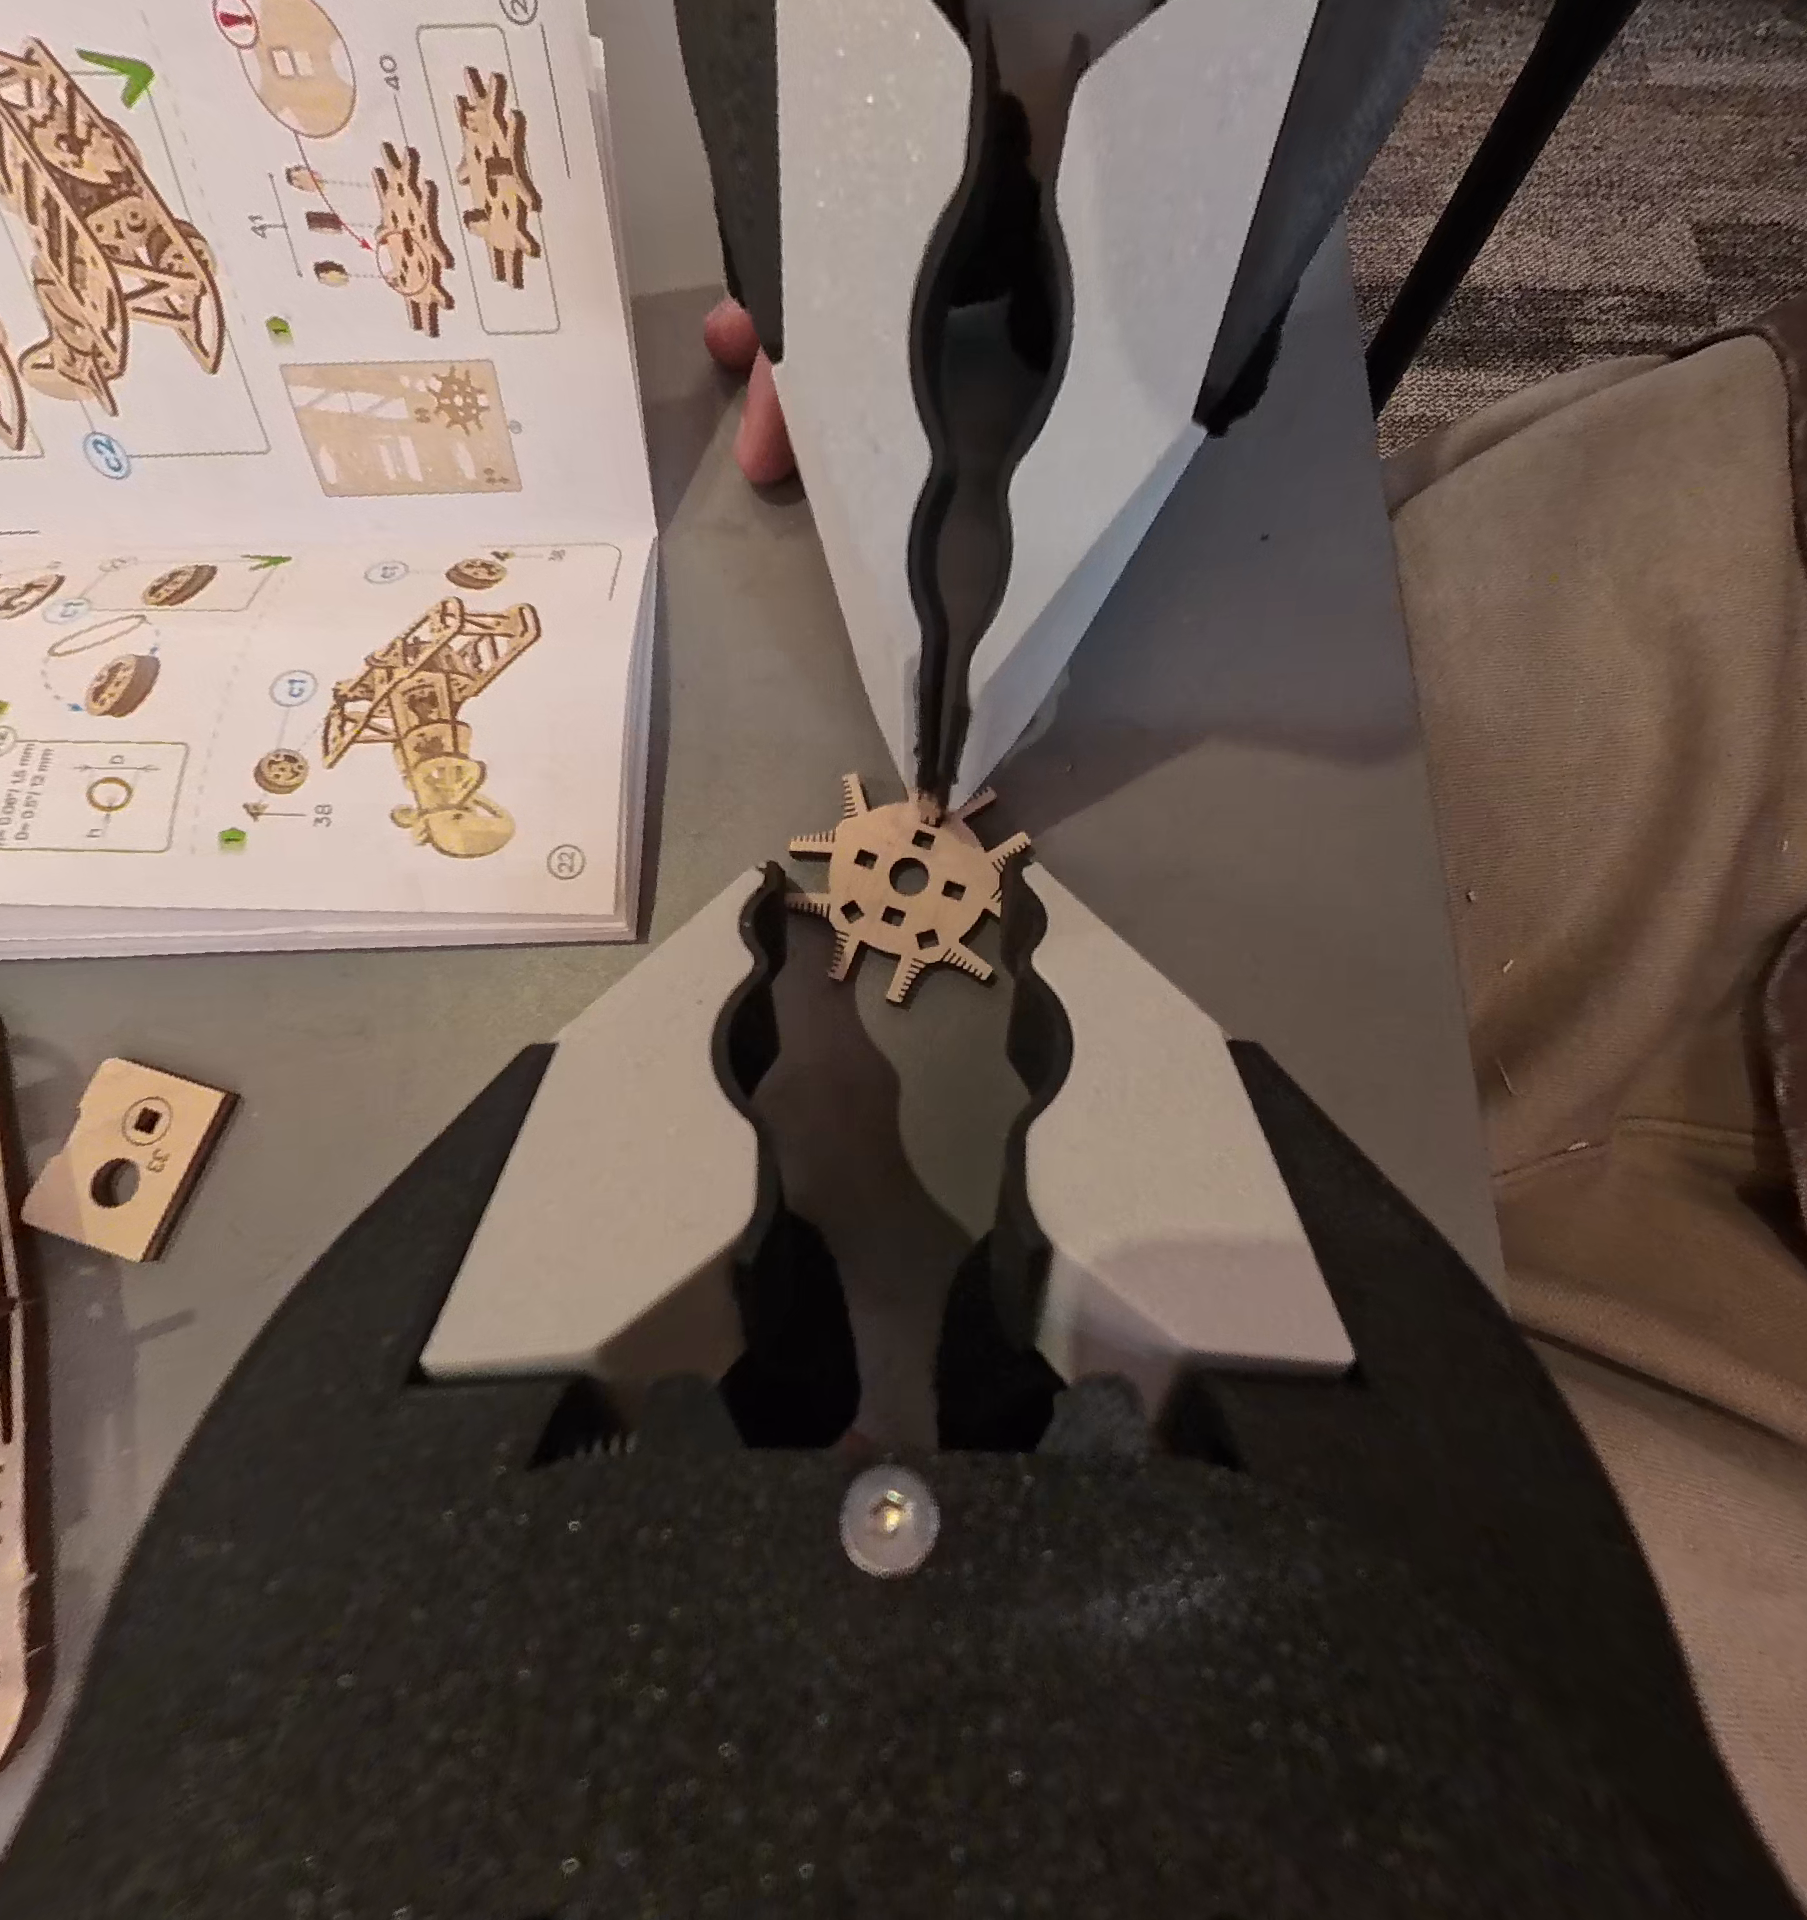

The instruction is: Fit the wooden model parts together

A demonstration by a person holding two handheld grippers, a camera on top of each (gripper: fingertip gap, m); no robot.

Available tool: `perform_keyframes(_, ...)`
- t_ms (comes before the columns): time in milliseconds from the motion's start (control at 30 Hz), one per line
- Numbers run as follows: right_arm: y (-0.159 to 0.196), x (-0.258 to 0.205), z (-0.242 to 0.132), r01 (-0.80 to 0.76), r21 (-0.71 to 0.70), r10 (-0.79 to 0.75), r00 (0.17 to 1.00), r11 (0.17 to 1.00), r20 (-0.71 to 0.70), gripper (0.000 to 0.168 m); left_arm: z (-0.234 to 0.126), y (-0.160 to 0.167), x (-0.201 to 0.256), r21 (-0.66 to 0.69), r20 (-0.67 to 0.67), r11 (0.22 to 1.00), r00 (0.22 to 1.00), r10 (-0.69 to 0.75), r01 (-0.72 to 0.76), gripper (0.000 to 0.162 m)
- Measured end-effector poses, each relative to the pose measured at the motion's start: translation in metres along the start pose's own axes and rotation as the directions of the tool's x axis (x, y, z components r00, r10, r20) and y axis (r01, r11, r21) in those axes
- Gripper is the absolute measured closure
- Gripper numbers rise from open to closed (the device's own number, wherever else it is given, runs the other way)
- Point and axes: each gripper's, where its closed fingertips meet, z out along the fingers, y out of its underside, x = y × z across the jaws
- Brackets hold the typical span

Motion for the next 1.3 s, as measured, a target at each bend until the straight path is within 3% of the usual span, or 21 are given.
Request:
perform_keyframes(300, -0.004, -0.002, -0.014, -0.299, 0.071, 0.307, 0.938, 0.951, -0.159, 0.167, -0.001, 0.0, 0.0, -0.005, 0.137, 0.997, 0.987, -0.079, 0.08, 0.123)
perform_keyframes(533, 0.0, 0.002, -0.036, -0.592, 0.228, 0.633, 0.747, 0.773, -0.204, 0.167, 0.007, -0.008, 0.003, -0.032, 0.28, 0.982, 0.944, -0.172, 0.189, 0.123)
perform_keyframes(633, 0.005, 0.004, -0.032, -0.599, 0.271, 0.655, 0.719, 0.753, -0.232, 0.167, 0.013, -0.013, 0.002, -0.012, 0.317, 0.969, 0.92, -0.23, 0.246, 0.123)
perform_keyframes(833, 0.009, 0.013, -0.031, -0.535, 0.294, 0.61, 0.709, 0.792, -0.353, 0.167, 0.015, -0.015, 0.0, 0.028, 0.371, 0.955, 0.884, -0.285, 0.296, 0.123)
perform_keyframes(1300, 0.009, 0.014, -0.033, -0.615, 0.357, 0.71, 0.636, 0.703, -0.302, 0.167, 0.016, -0.015, 0.0, 0.067, 0.413, 0.935, 0.844, -0.343, 0.347, 0.123)
